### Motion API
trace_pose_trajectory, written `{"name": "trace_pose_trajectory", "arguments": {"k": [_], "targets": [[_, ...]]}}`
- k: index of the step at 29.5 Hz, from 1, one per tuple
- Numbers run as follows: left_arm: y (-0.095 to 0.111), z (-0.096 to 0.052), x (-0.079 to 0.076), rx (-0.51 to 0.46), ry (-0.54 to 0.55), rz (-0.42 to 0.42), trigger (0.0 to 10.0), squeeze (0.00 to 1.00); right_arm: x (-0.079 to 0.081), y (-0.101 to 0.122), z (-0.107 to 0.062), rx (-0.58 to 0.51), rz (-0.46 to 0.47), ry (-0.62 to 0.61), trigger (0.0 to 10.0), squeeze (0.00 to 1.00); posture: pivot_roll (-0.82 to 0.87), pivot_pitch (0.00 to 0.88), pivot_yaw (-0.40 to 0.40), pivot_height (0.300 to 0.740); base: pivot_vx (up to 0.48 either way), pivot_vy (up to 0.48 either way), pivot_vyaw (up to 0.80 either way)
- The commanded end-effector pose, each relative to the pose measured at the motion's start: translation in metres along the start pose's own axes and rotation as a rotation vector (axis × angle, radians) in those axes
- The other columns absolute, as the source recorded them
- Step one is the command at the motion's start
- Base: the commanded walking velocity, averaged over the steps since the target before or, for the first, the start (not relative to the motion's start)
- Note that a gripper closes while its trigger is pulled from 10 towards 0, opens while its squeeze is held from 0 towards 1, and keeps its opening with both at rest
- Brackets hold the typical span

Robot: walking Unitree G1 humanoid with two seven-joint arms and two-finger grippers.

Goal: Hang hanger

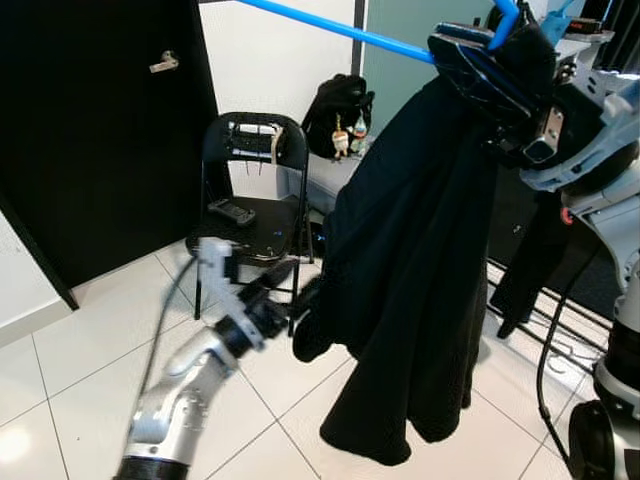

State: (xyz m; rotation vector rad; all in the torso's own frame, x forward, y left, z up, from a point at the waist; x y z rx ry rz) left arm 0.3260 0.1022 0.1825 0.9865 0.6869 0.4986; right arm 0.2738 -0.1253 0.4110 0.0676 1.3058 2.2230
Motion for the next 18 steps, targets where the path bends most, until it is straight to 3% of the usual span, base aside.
{"name": "trace_pose_trajectory", "arguments": {"k": [1,3,8,13,15,16,18], "targets": [[0.004,-0.009,0.010,-0.010,0.036,-0.005,10.0,0.00,0.007,0.014,0.002,-0.038,-0.028,0.036,10.0,0.00,-0.16,0.000,0.017,0.740,0.000,0.000,0.00],[0.008,-0.011,0.015,-0.026,0.049,-0.004,10.0,0.00,0.008,0.015,0.002,-0.041,-0.024,0.042,10.0,0.00,-0.16,0.000,0.017,0.740,0.000,0.000,0.00],[0.031,-0.015,0.006,-0.136,-0.055,-0.137,10.0,0.00,0.010,0.015,0.002,-0.037,-0.021,0.051,10.0,0.00,-0.17,0.000,0.020,0.740,0.000,0.000,0.00],[0.032,-0.016,0.000,-0.137,-0.105,-0.166,10.0,0.00,0.011,0.015,0.002,-0.035,-0.021,0.054,10.0,0.00,-0.17,0.000,0.021,0.740,0.000,0.000,0.00],[0.018,-0.016,-0.019,-0.086,-0.195,-0.197,10.0,0.00,0.012,0.016,0.003,-0.039,-0.020,0.065,10.0,0.00,-0.18,0.000,0.022,0.740,0.000,0.000,0.00],[0.018,-0.016,-0.019,-0.086,-0.195,-0.197,10.0,0.00,0.012,0.016,0.003,-0.039,-0.020,0.065,10.0,0.00,-0.18,0.000,0.022,0.740,0.000,0.000,0.00],[0.009,-0.014,-0.041,-0.067,-0.289,-0.255,10.0,0.00,0.014,0.018,0.003,-0.042,-0.021,0.073,10.0,0.00,-0.18,0.000,0.023,0.740,0.000,0.000,0.00]]}}
Point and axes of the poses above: a point about 5 cm out from each wrist's last joint towards the gripper, its own z axis pointing out of the wrist towards the gripper, its own y axis along the axis of the wrist's last joint, x = y × z, the point moved 5 cm from there along z, pointing out of the wrist towards the gripper, and after that the axes turned 4 degrees about z, right-handed, at the moved point
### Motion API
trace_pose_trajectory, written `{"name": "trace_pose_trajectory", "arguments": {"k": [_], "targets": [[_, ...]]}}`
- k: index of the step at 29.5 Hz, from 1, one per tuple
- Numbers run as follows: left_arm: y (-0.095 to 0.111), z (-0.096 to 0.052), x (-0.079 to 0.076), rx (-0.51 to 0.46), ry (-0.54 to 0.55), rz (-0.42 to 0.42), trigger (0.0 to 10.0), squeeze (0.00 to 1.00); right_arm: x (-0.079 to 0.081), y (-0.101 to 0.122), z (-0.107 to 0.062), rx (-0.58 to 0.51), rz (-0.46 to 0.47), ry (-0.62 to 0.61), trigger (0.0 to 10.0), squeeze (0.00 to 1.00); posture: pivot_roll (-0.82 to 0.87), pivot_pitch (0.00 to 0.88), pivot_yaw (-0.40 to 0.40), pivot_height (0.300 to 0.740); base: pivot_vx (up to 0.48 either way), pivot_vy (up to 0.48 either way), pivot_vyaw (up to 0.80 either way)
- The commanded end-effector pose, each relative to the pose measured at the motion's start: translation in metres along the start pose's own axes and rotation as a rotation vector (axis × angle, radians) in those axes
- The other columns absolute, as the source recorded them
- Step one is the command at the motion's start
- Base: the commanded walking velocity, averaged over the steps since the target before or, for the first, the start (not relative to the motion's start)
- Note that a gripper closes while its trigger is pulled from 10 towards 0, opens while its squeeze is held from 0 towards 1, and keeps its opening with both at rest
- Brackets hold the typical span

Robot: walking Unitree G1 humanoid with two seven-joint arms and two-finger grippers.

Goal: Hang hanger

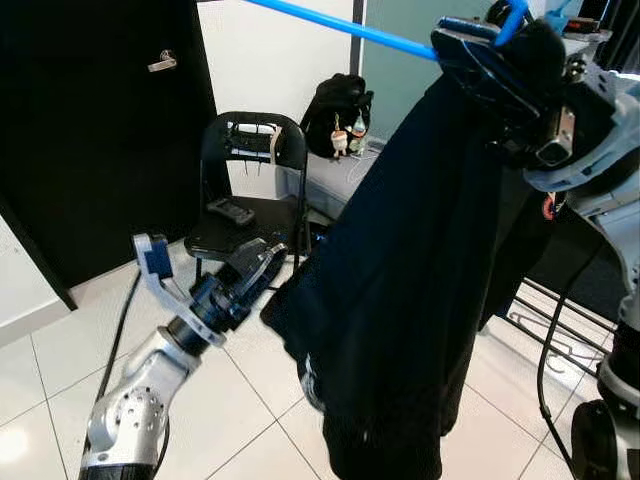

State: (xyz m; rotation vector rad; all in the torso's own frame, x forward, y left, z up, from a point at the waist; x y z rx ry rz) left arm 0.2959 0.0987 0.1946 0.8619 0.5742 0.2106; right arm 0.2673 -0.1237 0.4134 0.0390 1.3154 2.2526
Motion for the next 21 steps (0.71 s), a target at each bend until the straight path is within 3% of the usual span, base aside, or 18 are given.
{"name": "trace_pose_trajectory", "arguments": {"k": [1,4,8,21], "targets": [[-0.005,0.004,-0.013,0.015,-0.071,-0.028,10.0,0.00,0.008,0.014,0.003,-0.031,-0.037,0.042,10.0,0.00,-0.18,0.000,0.023,0.740,0.000,0.000,0.00],[-0.010,0.005,-0.026,0.019,-0.133,-0.074,10.0,0.00,0.009,0.015,0.003,-0.029,-0.039,0.043,10.0,0.00,-0.18,0.000,0.023,0.740,0.000,0.000,0.00],[0.001,-0.008,-0.046,-0.032,-0.267,-0.206,10.0,0.00,0.009,0.016,0.002,-0.023,-0.041,0.039,10.0,0.00,-0.18,0.000,0.021,0.740,0.000,0.000,0.00],[0.016,-0.007,-0.055,-0.101,-0.324,-0.235,10.0,0.00,0.011,0.016,0.002,-0.024,-0.040,0.046,10.0,0.00,-0.18,0.000,0.019,0.740,0.000,0.000,0.00]]}}
Point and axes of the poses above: a point about 5 cm out from each wrist's last joint towards the gripper, its own z axis pointing out of the wrist towards the gripper, its own y axis along the axis of the wrist's last joint, x = y × z, the point moved 5 cm from there along z, pointing out of the wrist towards the gripper, and after that the axes turned 4 degrees about z, right-handed, at the moved point
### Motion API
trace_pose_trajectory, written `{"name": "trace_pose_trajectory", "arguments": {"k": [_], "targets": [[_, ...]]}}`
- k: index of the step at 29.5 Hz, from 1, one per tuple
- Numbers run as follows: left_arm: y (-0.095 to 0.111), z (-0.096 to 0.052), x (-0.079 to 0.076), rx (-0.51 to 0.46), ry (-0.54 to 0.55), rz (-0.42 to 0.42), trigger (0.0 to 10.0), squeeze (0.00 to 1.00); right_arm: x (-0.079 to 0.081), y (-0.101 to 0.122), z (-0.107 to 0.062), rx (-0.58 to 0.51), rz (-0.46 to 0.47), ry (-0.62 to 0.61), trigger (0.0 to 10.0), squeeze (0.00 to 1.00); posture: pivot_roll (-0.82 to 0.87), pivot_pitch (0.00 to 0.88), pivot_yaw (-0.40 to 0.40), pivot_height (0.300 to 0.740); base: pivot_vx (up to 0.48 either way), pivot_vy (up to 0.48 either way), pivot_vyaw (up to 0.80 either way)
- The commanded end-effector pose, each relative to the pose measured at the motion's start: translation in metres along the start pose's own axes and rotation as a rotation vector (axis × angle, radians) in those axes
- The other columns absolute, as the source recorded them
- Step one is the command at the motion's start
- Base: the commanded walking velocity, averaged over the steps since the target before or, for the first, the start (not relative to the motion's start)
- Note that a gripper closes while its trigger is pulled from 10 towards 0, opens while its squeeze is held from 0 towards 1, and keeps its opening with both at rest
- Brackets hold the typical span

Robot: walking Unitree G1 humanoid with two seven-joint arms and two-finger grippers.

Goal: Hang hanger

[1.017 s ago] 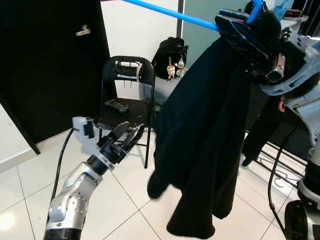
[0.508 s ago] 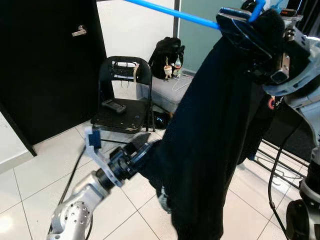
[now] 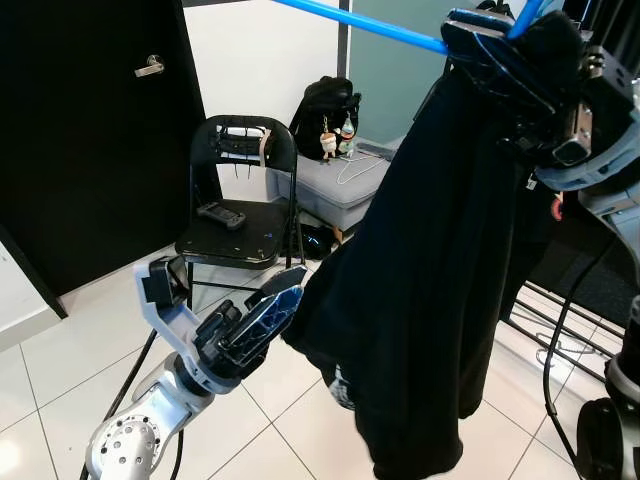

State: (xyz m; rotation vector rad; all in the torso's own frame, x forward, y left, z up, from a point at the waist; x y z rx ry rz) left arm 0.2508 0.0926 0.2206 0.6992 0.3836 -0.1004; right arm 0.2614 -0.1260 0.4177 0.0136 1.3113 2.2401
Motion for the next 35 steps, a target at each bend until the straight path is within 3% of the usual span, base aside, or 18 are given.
{"name": "trace_pose_trajectory", "arguments": {"k": [1,6,7,10,11,16,30,31,32,35], "targets": [[0.001,0.003,-0.005,0.009,-0.031,0.000,10.0,0.00,0.008,0.009,0.004,-0.021,-0.019,0.036,10.0,0.00,-0.18,0.000,0.019,0.740,0.000,0.000,0.00],[-0.010,0.007,-0.008,0.052,-0.051,0.001,10.0,0.00,0.008,0.010,0.004,-0.022,-0.022,0.035,10.0,0.00,-0.18,0.000,0.019,0.740,0.000,0.000,0.00],[-0.023,0.008,-0.009,0.121,-0.051,0.007,10.0,0.00,0.008,0.011,0.004,-0.023,-0.023,0.035,10.0,0.00,-0.18,0.000,0.019,0.740,0.000,0.000,0.00],[-0.032,0.008,-0.009,0.170,-0.051,0.011,10.0,0.00,0.008,0.011,0.004,-0.024,-0.024,0.034,10.0,0.00,-0.18,0.000,0.019,0.740,0.000,0.000,0.00],[-0.044,0.006,-0.007,0.239,-0.035,0.032,10.0,0.00,0.008,0.012,0.004,-0.027,-0.024,0.036,10.0,0.00,-0.18,0.000,0.019,0.740,0.000,0.000,0.00],[-0.058,0.001,-0.001,0.330,0.000,0.060,10.0,0.00,0.009,0.014,0.005,-0.032,-0.025,0.038,10.0,0.00,-0.18,0.000,0.018,0.740,0.000,0.000,0.00],[-0.056,-0.007,0.008,0.367,0.065,0.095,10.0,0.00,0.009,0.016,0.004,-0.034,-0.028,0.036,10.0,0.00,-0.18,0.000,0.018,0.740,0.000,0.000,0.00],[-0.052,-0.007,0.014,0.356,0.091,0.112,7.0,0.00,0.009,0.016,0.004,-0.034,-0.029,0.035,10.0,0.00,-0.19,0.000,0.020,0.740,0.000,0.000,0.00],[-0.049,-0.007,0.017,0.346,0.105,0.113,0.0,0.00,0.008,0.016,0.004,-0.032,-0.031,0.033,10.0,0.00,-0.19,0.000,0.020,0.740,0.000,0.000,0.00],[-0.045,-0.007,0.020,0.334,0.116,0.116,0.0,0.00,0.008,0.016,0.003,-0.029,-0.032,0.030,10.0,0.00,-0.19,0.000,0.021,0.740,0.000,0.000,0.00]]}}
Point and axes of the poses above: a point about 5 cm out from each wrist's last joint towards the gripper, its own z axis pointing out of the wrist towards the gripper, its own y axis along the axis of the wrist's last joint, x = y × z, the point moved 5 cm from there along z, pointing out of the wrist towards the gripper, and after that the axes turned 4 degrees about z, right-handed, at the moved point
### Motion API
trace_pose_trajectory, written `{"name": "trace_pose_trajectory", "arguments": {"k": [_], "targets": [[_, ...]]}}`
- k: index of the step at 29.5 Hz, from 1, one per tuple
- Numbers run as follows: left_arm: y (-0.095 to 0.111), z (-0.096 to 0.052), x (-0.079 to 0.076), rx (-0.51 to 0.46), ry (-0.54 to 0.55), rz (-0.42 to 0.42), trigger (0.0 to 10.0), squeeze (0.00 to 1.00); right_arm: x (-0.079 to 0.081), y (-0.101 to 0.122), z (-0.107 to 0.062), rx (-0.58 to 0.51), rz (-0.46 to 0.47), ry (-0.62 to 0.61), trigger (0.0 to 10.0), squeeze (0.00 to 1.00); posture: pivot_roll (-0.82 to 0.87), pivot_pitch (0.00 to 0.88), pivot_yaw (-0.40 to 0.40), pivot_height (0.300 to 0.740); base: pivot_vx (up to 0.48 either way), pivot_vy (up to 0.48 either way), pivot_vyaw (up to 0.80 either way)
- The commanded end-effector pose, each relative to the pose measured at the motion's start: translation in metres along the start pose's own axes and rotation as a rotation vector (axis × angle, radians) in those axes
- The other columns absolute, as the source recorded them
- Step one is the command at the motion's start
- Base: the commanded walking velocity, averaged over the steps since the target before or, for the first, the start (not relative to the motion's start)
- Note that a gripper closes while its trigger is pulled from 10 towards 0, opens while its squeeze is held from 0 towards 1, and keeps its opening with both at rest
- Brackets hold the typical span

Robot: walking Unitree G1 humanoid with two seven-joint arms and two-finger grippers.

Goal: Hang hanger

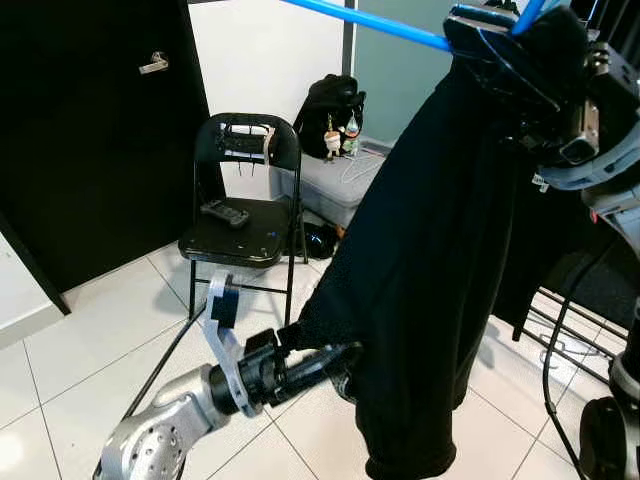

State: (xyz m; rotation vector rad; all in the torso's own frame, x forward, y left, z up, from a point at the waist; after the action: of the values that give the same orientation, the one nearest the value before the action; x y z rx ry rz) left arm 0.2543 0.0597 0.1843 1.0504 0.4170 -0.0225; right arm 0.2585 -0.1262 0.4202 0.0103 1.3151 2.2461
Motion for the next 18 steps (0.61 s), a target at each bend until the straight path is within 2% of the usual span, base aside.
{"name": "trace_pose_trajectory", "arguments": {"k": [1,7,14,17,18], "targets": [[-0.001,-0.003,0.005,0.008,0.025,-0.003,0.0,0.00,0.006,0.013,0.003,-0.029,-0.037,0.024,10.0,0.00,-0.19,0.000,0.021,0.740,0.000,0.000,0.00],[0.004,-0.004,0.010,0.002,0.052,0.028,0.0,0.00,0.006,0.012,0.003,-0.023,-0.038,0.020,10.0,0.00,-0.18,0.000,0.021,0.740,0.000,0.000,0.00],[0.009,-0.012,0.021,0.022,0.109,0.087,0.0,0.00,0.004,0.011,0.002,-0.007,-0.047,0.007,10.0,0.00,-0.18,0.000,0.020,0.740,0.000,0.000,0.00],[0.022,-0.031,0.043,0.070,0.218,0.185,0.0,0.00,-0.006,0.004,-0.009,0.066,-0.077,-0.048,10.0,0.00,-0.18,0.000,0.017,0.740,0.000,0.000,0.00],[0.022,-0.031,0.043,0.070,0.218,0.185,0.0,0.00,-0.006,0.004,-0.009,0.066,-0.077,-0.048,10.0,0.00,-0.18,0.000,0.017,0.740,0.000,0.000,0.00]]}}
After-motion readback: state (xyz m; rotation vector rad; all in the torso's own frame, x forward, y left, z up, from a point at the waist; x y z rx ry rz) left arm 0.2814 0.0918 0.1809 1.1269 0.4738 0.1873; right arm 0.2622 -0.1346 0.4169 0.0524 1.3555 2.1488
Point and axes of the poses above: a point about 5 cm out from each wrist's last joint towards the gripper, its own z axis pointing out of the wrist towards the gripper, its own y axis along the axis of the wrist's last joint, x = y × z, the point moved 5 cm from there along z, pointing out of the wrist towards the gripper, and after that the axes turned 4 degrees about z, right-handed, at the moved point
